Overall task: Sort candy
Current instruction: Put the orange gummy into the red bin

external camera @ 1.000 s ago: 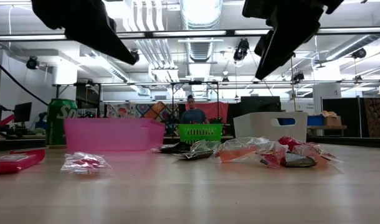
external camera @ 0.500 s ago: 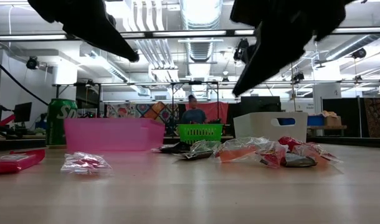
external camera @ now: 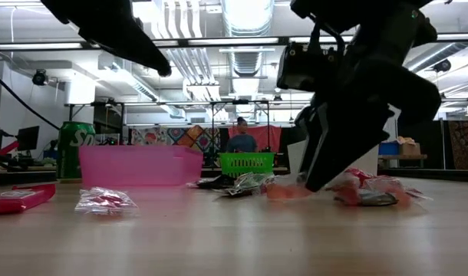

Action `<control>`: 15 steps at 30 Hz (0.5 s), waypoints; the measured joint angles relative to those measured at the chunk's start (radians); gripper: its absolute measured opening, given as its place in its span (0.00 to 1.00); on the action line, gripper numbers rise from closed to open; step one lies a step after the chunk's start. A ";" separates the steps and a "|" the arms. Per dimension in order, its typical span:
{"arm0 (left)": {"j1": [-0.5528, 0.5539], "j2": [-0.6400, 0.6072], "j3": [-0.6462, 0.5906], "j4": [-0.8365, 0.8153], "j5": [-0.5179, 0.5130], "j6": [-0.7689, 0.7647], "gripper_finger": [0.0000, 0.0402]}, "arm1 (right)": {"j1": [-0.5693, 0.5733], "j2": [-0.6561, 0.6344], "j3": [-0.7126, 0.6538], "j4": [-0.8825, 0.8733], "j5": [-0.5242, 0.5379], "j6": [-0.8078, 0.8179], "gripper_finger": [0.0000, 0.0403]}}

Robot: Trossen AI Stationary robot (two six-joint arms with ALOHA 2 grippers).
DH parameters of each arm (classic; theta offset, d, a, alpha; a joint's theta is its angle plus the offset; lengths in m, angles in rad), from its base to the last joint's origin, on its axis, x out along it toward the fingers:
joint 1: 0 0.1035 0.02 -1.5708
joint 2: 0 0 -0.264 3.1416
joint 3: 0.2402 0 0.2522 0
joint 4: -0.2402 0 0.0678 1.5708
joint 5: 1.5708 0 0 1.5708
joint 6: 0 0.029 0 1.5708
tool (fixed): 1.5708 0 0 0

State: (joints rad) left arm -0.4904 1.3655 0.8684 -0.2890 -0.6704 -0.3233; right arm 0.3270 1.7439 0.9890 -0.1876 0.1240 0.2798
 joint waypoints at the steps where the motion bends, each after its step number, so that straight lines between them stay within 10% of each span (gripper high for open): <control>1: 0.000 0.000 0.000 0.005 0.000 0.000 0.32 | -0.001 0.006 0.000 0.008 0.001 0.000 0.39; 15: 0.000 0.000 -0.001 0.086 -0.002 -0.042 0.32 | -0.011 0.032 0.000 0.051 0.007 -0.012 0.11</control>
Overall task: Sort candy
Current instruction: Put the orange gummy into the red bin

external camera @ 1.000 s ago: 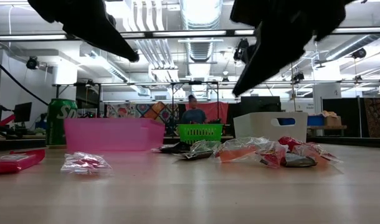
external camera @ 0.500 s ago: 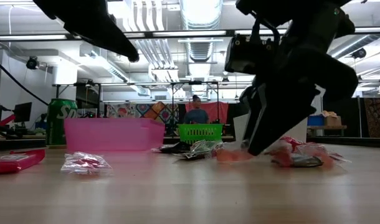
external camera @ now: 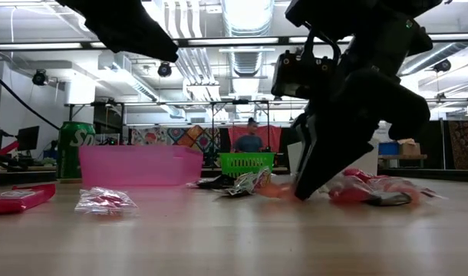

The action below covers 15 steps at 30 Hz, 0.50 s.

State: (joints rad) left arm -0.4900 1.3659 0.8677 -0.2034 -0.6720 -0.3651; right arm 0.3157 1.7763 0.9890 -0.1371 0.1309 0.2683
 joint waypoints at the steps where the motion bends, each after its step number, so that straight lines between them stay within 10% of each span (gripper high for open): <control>1: 0.000 0.000 0.000 0.001 0.000 0.000 0.32 | 0.000 -0.006 0.000 -0.001 0.000 -0.007 0.07; 15: 0.000 0.088 -0.001 0.172 0.008 0.026 0.32 | -0.004 -0.129 0.000 0.033 0.030 -0.083 0.03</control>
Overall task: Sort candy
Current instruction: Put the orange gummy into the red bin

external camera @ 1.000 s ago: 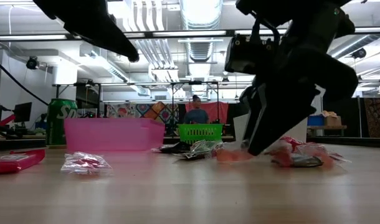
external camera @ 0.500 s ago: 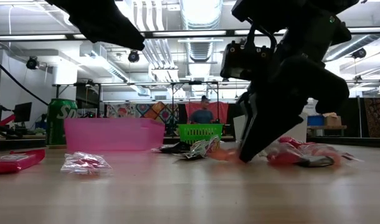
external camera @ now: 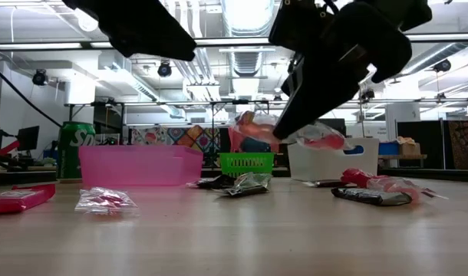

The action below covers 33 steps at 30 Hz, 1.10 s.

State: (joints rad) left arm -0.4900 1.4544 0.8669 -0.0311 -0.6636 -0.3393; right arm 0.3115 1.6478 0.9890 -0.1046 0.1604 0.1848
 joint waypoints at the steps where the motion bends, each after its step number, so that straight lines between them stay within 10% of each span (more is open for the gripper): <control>1: 0.000 0.013 0.000 0.006 0.000 0.008 0.32 | 0.000 0.001 0.000 -0.001 0.000 0.000 0.03; 20: -0.001 0.069 0.002 0.040 0.001 0.009 0.32 | -0.005 0.090 -0.015 0.034 -0.001 0.000 0.24; 33: -0.001 0.069 0.002 0.048 0.001 -0.002 0.32 | -0.013 0.090 -0.015 0.040 -0.010 -0.004 0.03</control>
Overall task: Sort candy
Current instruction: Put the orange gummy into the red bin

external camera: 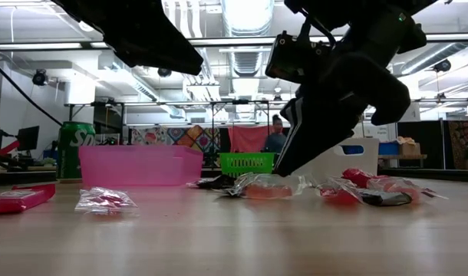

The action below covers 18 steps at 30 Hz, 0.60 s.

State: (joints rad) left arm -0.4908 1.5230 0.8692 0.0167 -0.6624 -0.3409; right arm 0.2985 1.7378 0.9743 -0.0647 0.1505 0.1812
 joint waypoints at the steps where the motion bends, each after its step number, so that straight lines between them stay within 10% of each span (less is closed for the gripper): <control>1: 0.000 0.000 0.000 0.000 0.000 0.000 0.32 | 0.000 0.000 0.000 0.005 0.002 0.001 0.03; 18: 0.000 0.000 0.000 0.000 0.000 -0.013 0.32 | 0.000 0.000 0.000 0.015 0.004 0.098 0.47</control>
State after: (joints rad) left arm -0.4908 1.5230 0.8692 0.0169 -0.6621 -0.3534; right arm 0.2985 1.7378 0.9741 -0.0502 0.1542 0.2794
